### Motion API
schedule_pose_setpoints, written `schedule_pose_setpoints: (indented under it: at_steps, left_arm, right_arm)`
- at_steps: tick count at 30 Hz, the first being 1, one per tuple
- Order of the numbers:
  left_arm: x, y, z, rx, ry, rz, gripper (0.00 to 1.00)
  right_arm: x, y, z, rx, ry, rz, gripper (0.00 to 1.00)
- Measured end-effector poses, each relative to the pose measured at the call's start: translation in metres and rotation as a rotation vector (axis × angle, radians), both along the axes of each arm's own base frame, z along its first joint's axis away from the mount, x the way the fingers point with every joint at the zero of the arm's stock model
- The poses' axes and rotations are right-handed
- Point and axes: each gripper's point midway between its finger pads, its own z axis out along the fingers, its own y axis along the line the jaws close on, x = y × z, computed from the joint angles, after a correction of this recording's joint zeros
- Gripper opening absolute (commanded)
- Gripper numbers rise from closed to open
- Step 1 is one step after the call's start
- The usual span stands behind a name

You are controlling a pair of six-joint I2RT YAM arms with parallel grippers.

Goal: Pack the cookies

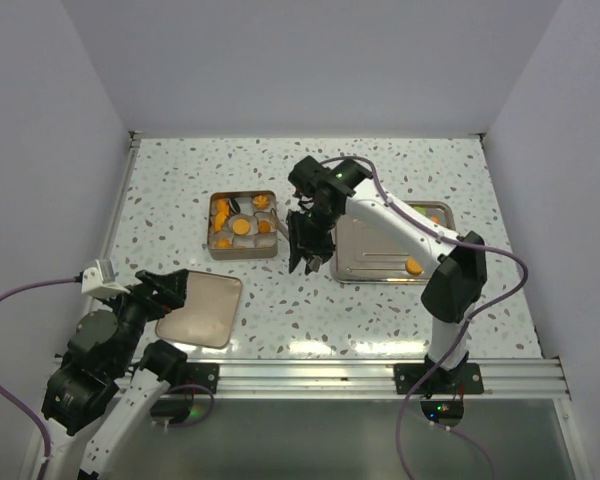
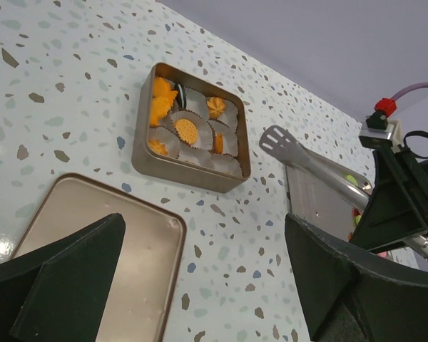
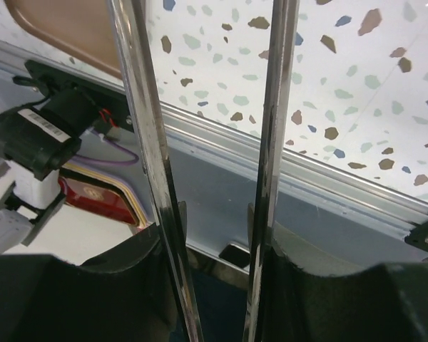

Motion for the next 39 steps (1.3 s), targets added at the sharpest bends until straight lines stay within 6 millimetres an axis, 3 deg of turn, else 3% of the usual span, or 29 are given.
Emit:
schedule_pose_setpoints:
  at_steps: [5, 8, 11, 17, 20, 24, 32, 39]
  left_arm:
    - [0.000, 0.000, 0.000, 0.000, -0.001, 0.000, 1.00]
    - [0.000, 0.000, 0.000, -0.001, -0.001, 0.000, 1.00]
    - [-0.001, 0.000, 0.001, -0.002, -0.004, 0.000, 1.00]
    - [-0.002, 0.001, 0.002, -0.007, -0.012, 0.001, 1.00]
    - [-0.002, 0.001, 0.002, -0.009, -0.016, 0.001, 1.00]
    - [-0.002, 0.001, 0.002, -0.009, -0.017, 0.001, 1.00]
    - [-0.003, 0.001, 0.002, -0.010, -0.018, 0.001, 1.00]
    - [-0.002, 0.001, 0.002, -0.010, -0.018, 0.001, 1.00]
  right_arm:
    - [0.027, -0.023, 0.021, 0.029, -0.073, -0.108, 0.42]
    - [0.041, -0.034, 0.018, 0.026, -0.083, -0.158, 0.41]
    - [0.055, -0.036, 0.000, -0.004, -0.068, -0.183, 0.40]
    - [0.067, -0.028, -0.060, -0.095, 0.020, -0.175, 0.40]
    - [0.067, -0.029, -0.082, -0.131, 0.053, -0.171, 0.41]
    - [0.063, -0.033, -0.094, -0.155, 0.070, -0.169, 0.46]
    - [0.045, -0.045, -0.125, -0.198, 0.129, -0.159, 0.63]
    - [0.026, -0.055, -0.148, -0.228, 0.173, -0.146, 0.64]
